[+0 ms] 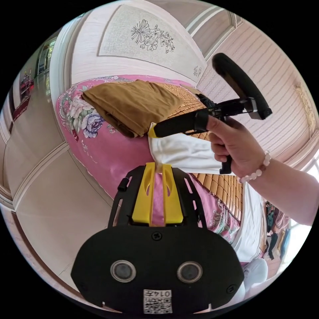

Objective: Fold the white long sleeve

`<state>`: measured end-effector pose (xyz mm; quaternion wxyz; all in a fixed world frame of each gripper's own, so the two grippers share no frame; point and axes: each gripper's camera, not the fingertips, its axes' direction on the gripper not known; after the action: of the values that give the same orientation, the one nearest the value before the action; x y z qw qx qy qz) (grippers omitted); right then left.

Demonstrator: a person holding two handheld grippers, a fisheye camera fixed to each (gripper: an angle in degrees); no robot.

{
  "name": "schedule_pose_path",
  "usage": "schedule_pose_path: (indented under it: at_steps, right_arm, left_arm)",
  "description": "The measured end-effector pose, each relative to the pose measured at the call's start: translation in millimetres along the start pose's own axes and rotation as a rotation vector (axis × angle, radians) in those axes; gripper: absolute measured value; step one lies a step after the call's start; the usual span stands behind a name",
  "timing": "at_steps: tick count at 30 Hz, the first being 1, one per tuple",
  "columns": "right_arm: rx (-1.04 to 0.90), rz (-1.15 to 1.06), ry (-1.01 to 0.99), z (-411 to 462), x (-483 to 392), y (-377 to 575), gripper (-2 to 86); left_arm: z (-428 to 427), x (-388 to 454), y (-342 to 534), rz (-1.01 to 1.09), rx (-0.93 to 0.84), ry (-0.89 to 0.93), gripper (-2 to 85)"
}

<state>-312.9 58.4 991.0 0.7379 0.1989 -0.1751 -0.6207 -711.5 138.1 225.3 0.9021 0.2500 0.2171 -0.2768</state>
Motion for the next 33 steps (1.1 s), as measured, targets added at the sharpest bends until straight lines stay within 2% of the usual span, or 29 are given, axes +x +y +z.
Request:
schedule_pose_path:
  at_steps: [3, 6, 11, 13, 17, 23, 26, 28, 30, 33]
  right_arm:
    - [-0.006, -0.002, -0.034, -24, 4, -12, 3.2]
    - [0.089, 0.035, -0.111, -82, 28, -2, 2.0]
    - [0.312, 0.121, -0.284, -254, 112, 58, 1.3]
    - [0.388, 0.148, -0.299, -321, 139, 91, 1.2]
    - [0.544, 0.210, -0.199, -473, 173, 183, 1.1]
    - [0.755, 0.336, -0.101, -635, 174, 338, 1.1]
    - [0.787, 0.446, -0.011, -671, 151, 426, 1.2]
    - [0.755, 0.547, 0.011, -667, 142, 477, 1.2]
    - [0.706, 0.662, 0.003, -646, 138, 524, 1.3]
    - [0.662, 0.863, -0.115, -583, 145, 589, 1.4]
  left_arm:
    - [-2, -11, 3, -0.011, -0.008, 0.045, 0.0]
    - [-17, -1, 10, 0.055, 0.054, 0.100, -0.6]
    - [-48, 57, 9, 0.232, 0.180, 0.294, -0.7]
    - [-58, 101, 5, 0.326, 0.220, 0.438, -0.7]
    - [-64, 181, 4, 0.454, 0.241, 0.649, -0.8]
    - [-75, 321, 55, 0.671, 0.159, 0.956, -0.8]
    - [-81, 375, 109, 0.815, 0.092, 1.028, -0.7]
    - [-62, 403, 164, 0.887, -0.019, 1.043, -0.6]
    - [-31, 417, 211, 0.944, -0.132, 1.011, -0.6]
    - [30, 429, 281, 0.983, -0.339, 0.937, -0.5]
